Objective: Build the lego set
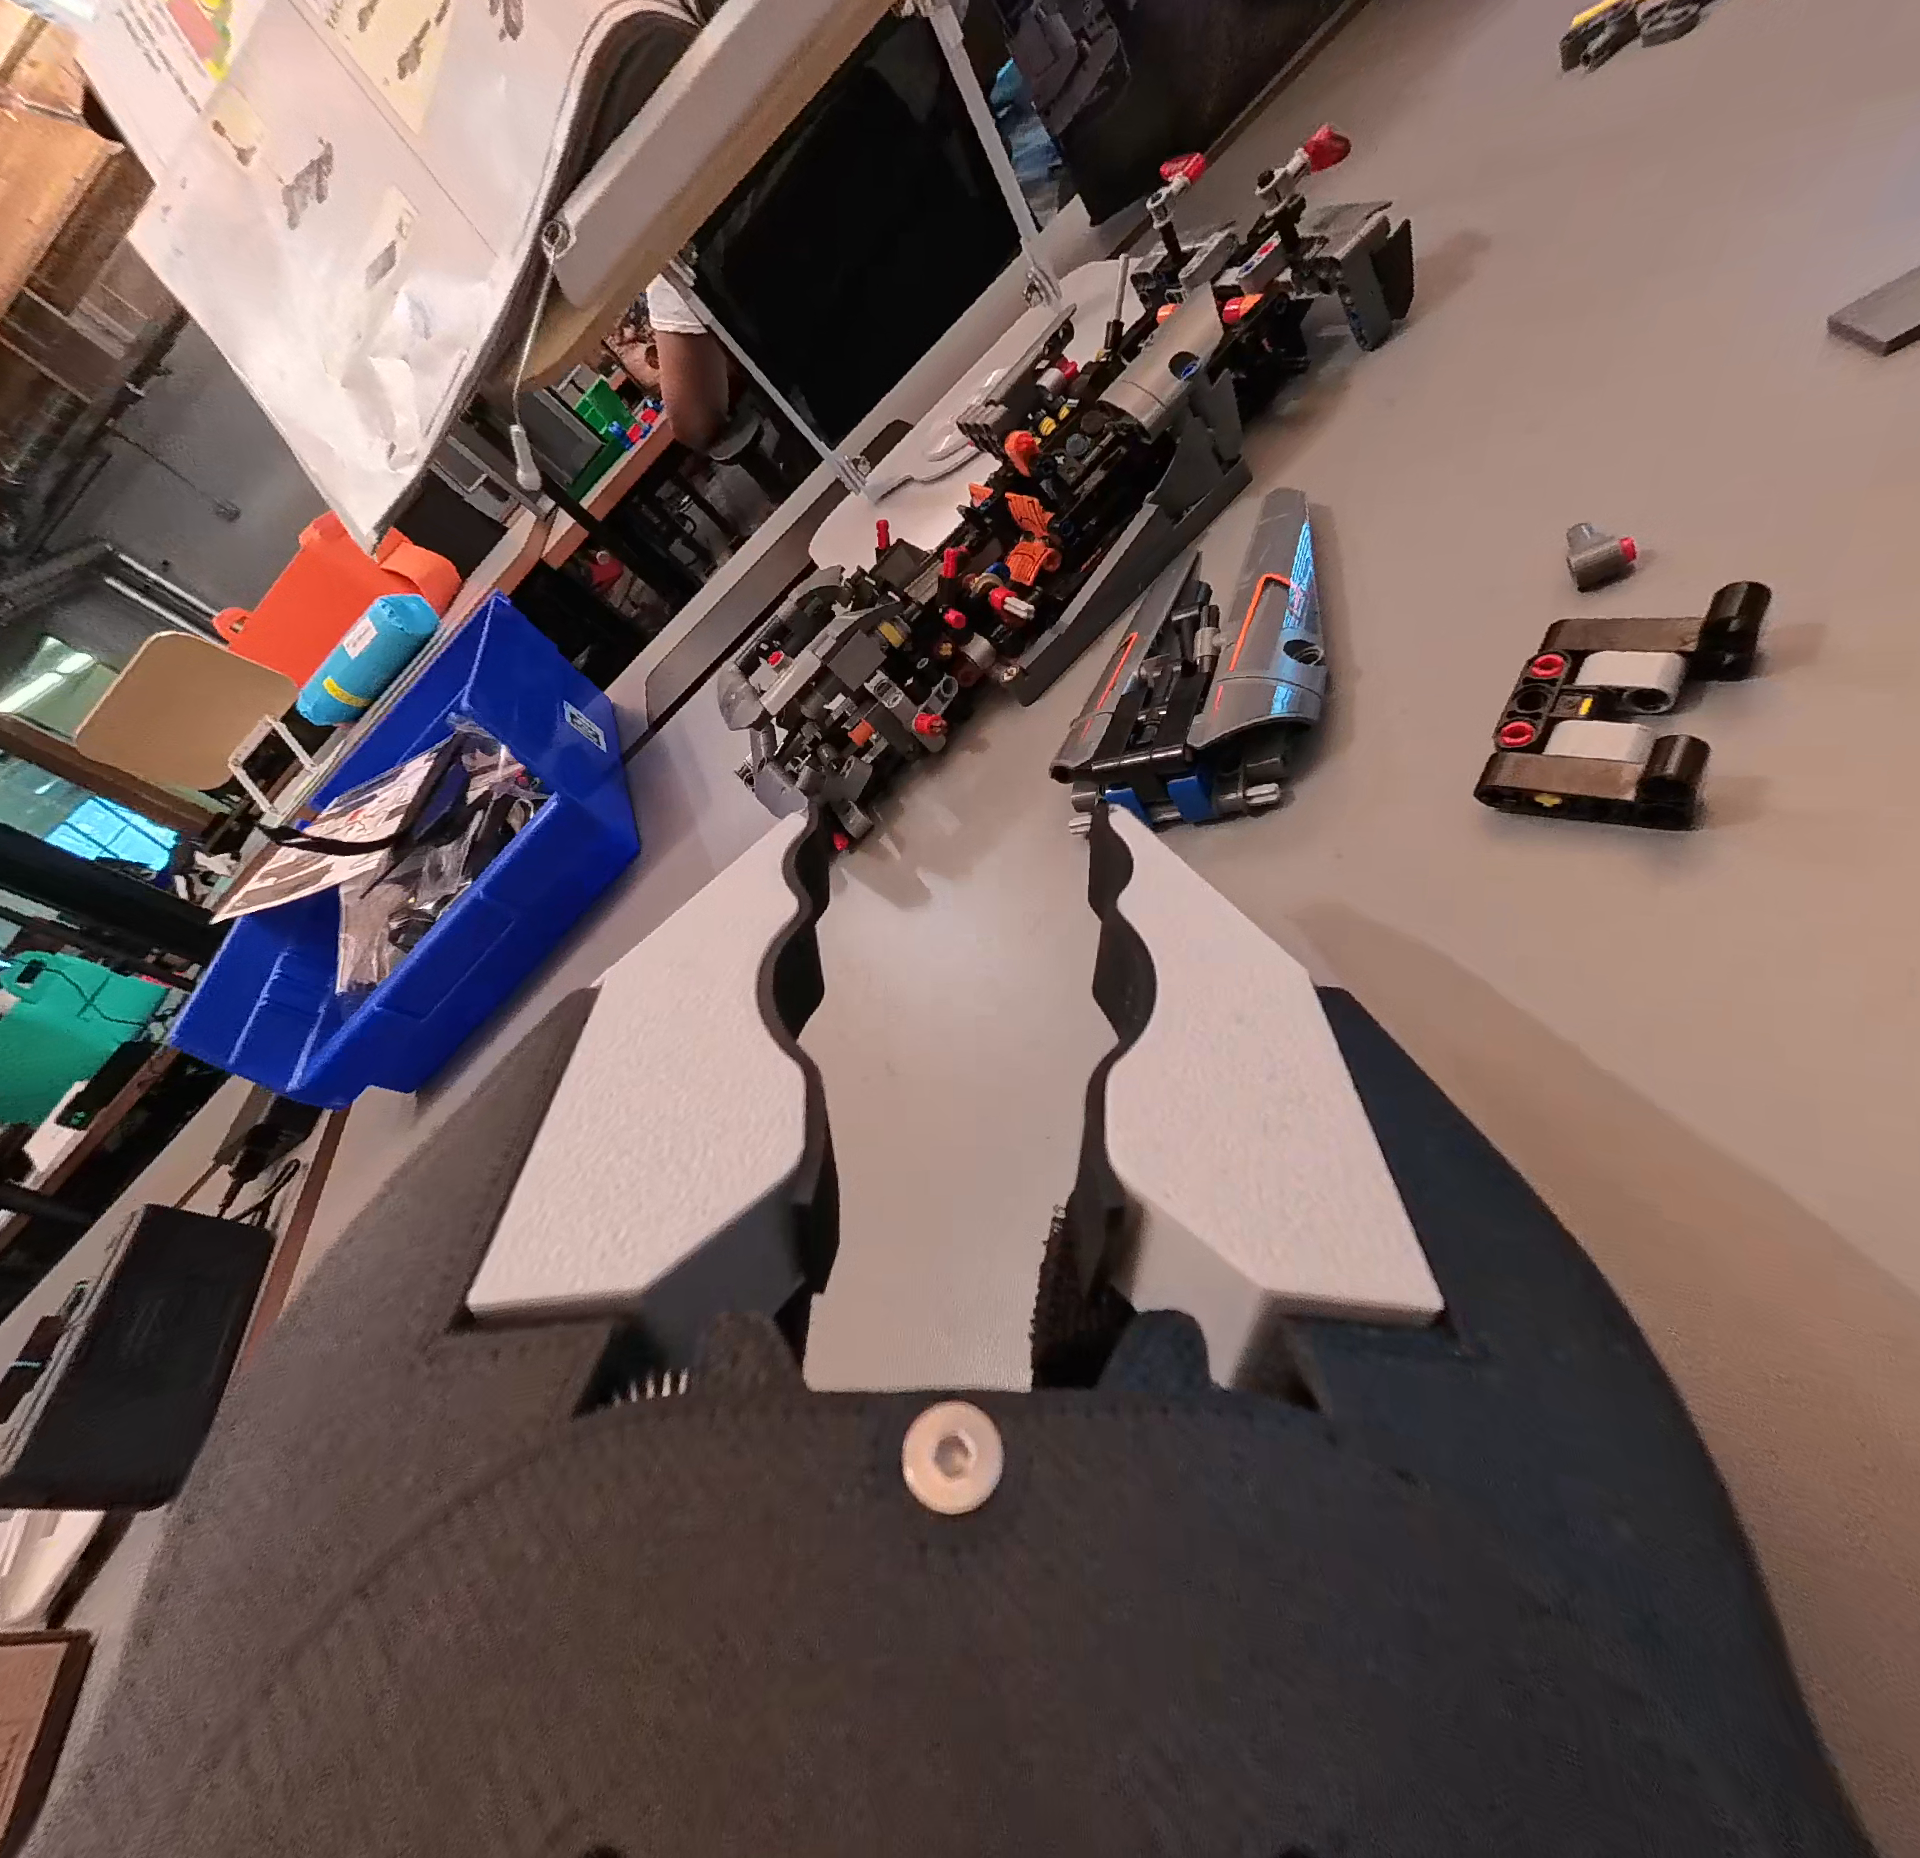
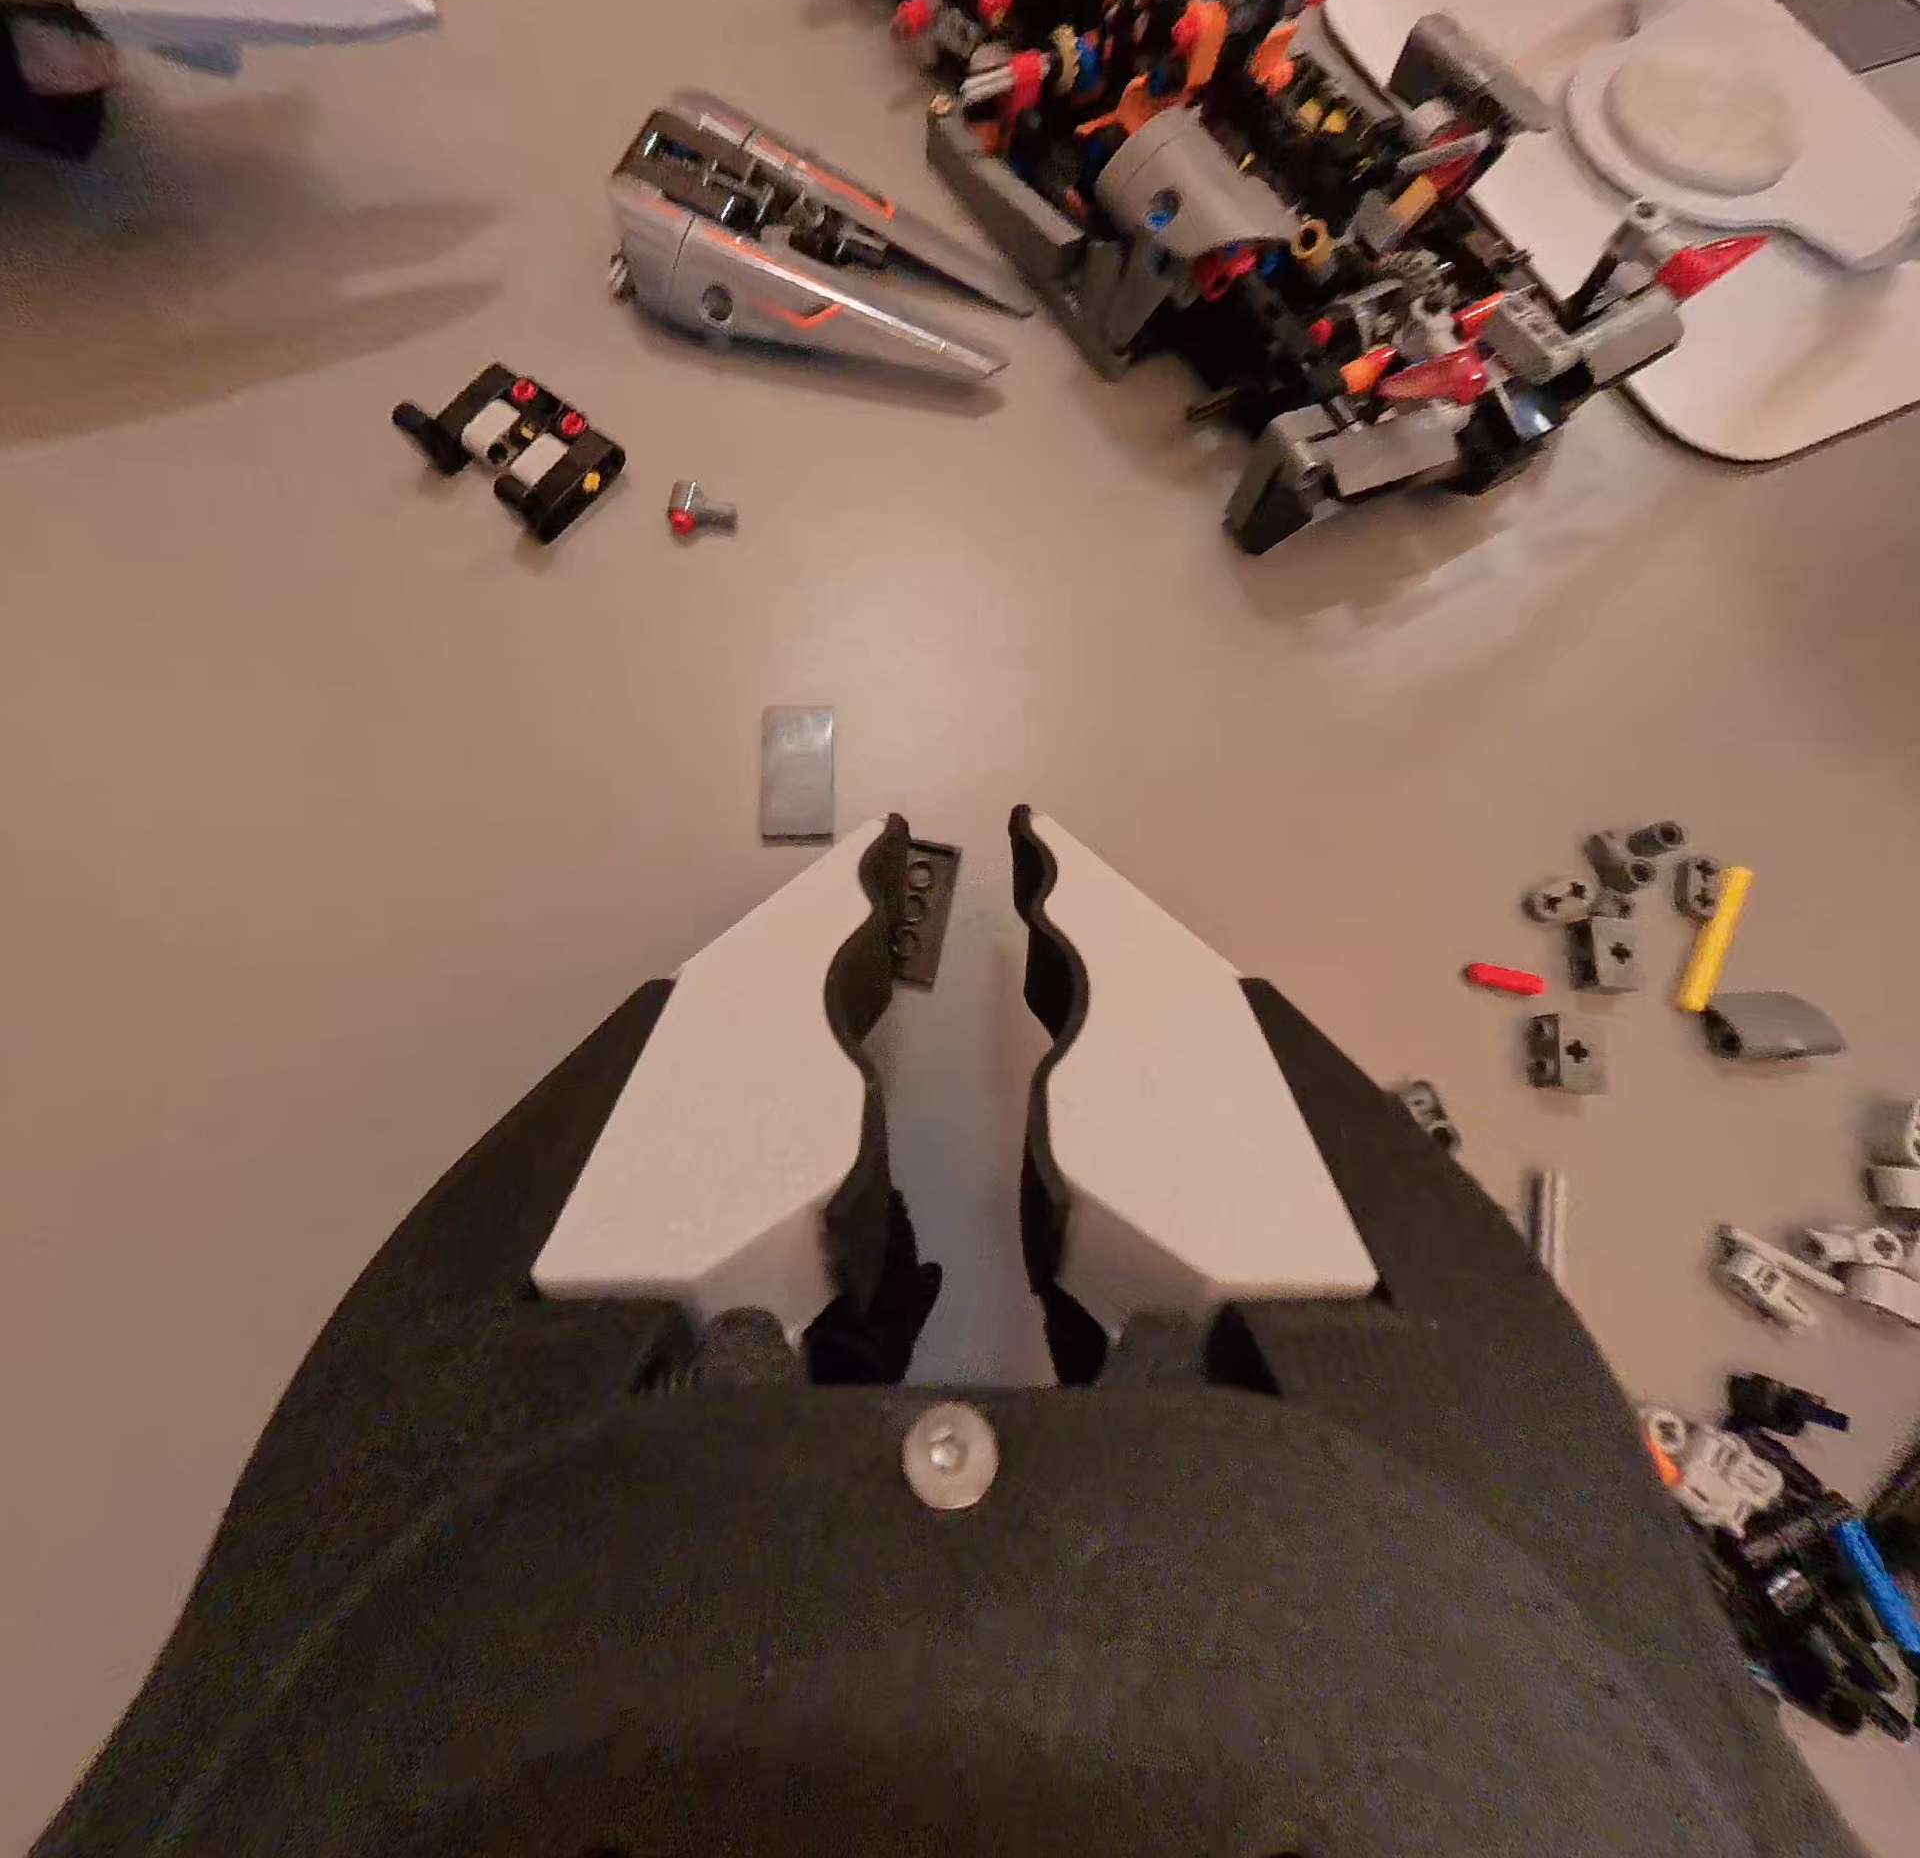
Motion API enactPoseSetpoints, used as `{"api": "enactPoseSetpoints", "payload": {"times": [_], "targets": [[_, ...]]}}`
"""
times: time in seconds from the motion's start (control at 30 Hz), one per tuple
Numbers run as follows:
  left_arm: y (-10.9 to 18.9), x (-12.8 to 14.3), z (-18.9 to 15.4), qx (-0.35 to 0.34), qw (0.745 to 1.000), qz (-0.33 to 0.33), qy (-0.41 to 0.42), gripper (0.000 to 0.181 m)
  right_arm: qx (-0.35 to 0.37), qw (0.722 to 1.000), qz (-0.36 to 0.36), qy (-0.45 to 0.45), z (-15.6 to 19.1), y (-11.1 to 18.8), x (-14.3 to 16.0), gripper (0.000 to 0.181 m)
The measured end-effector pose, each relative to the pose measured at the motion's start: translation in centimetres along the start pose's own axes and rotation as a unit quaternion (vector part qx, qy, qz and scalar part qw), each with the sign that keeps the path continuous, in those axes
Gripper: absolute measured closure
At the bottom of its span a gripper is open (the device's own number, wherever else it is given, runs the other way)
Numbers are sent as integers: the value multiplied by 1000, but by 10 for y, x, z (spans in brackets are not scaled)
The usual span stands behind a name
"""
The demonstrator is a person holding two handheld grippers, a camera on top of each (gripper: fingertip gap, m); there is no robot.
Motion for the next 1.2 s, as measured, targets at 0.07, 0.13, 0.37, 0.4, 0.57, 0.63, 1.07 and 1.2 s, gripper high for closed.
{"api": "enactPoseSetpoints", "payload": {"times": [0.07,0.13,0.37,0.4,0.57,0.63,1.07,1.2], "targets": [[0,0,2,3,1000,-2,9,134,8,1000,-12,-3,-5,4,-3,164],[1,-1,3,13,1000,-6,21,135,18,1000,-23,2,-10,6,-6,166],[-5,-8,10,77,996,-7,34,141,57,994,-84,48,-27,8,-13,171],[-5,-11,10,95,995,-10,35,143,62,992,-97,53,-28,9,-12,172],[-4,-19,-6,225,974,8,34,140,69,990,-94,79,-27,13,-2,172],[-1,-22,-13,261,964,8,43,140,52,991,-101,75,-26,13,1,171],[-3,-19,-67,366,928,72,13,143,33,992,-94,82,-26,13,7,170],[-6,-22,-71,370,926,77,15,152,33,992,-83,88,-25,10,7,170]]}}
Point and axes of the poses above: each gripper's, where its closed fingertips meet, y back along the fingers, x out of its underside, z = x × y across the jaws, the point moved 7 cm from there along y, back along the fingers, and after that the axes turned 10 degrees about -x, right-handed, at the moved point
